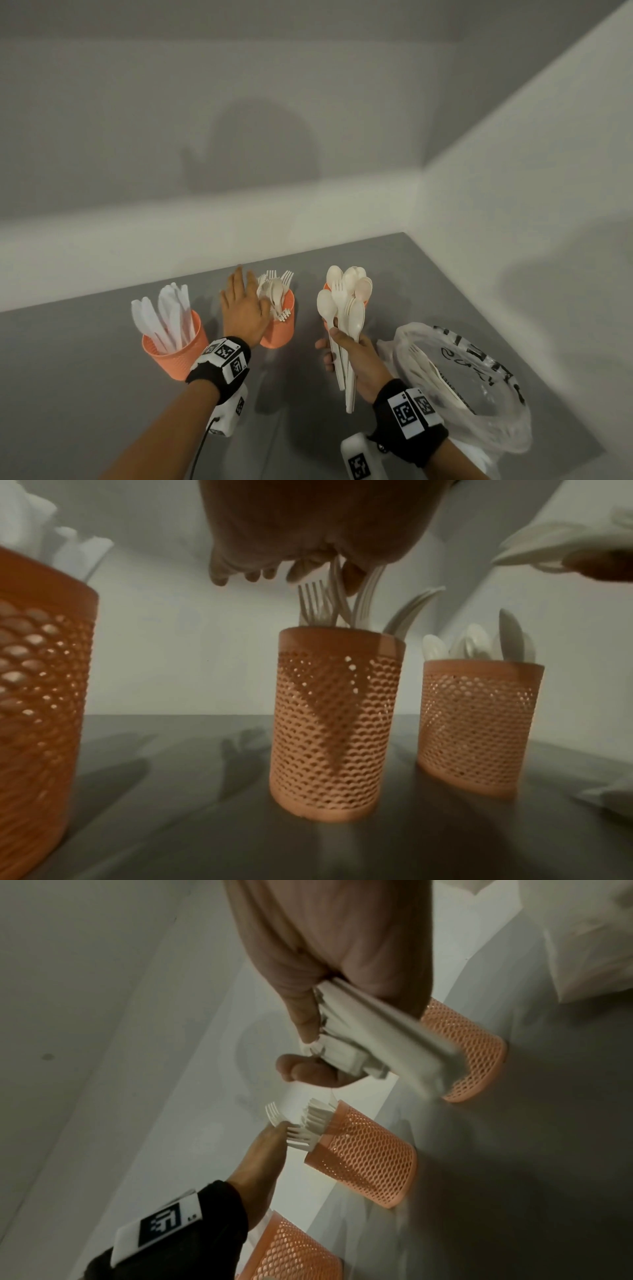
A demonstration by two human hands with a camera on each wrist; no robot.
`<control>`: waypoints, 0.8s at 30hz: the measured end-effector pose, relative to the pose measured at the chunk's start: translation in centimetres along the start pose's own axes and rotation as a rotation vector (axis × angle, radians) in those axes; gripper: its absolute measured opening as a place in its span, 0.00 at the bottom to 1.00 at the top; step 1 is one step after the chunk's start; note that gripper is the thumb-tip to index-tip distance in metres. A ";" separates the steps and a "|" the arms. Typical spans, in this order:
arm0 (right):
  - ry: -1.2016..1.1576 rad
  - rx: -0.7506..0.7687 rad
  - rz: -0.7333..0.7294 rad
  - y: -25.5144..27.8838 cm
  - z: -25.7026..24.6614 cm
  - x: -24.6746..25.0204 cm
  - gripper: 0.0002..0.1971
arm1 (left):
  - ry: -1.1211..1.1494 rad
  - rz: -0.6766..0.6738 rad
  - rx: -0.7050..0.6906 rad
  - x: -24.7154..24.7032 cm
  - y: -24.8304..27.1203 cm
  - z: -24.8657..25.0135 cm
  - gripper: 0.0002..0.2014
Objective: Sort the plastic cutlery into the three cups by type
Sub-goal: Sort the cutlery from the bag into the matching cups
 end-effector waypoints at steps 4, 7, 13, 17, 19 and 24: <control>0.001 0.004 0.000 0.1 0.1 -0.2 0.10 | 0.118 0.009 -0.145 0.5 -0.1 0.9 0.33; 0.006 0.015 0.006 0.2 0.2 -0.3 0.12 | 0.052 -0.092 -0.221 0.0 0.0 1.7 0.42; 0.016 0.023 0.031 0.4 0.2 -0.3 0.13 | -0.164 -0.300 -0.344 -0.4 0.3 2.3 0.66; 0.026 0.027 0.051 0.5 0.0 -0.1 0.13 | -0.270 -0.291 -0.372 -0.3 -0.6 1.7 0.52; 0.021 0.037 0.054 0.5 -0.4 -0.1 0.13 | -0.251 -0.276 -0.387 -0.3 -1.6 1.8 0.49; 0.010 0.055 0.078 0.7 -1.3 0.3 0.07 | -0.136 -0.213 -0.436 0.4 -4.2 2.2 0.40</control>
Point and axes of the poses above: each hand's wrist, its own y-axis away from the middle knuckle, its own x-axis out of the back of the hand, z = x × y, the point moved 7 cm from there along -y, towards the middle knuckle, and after that the axes turned 11 degrees about -x, right-handed, at the moved point
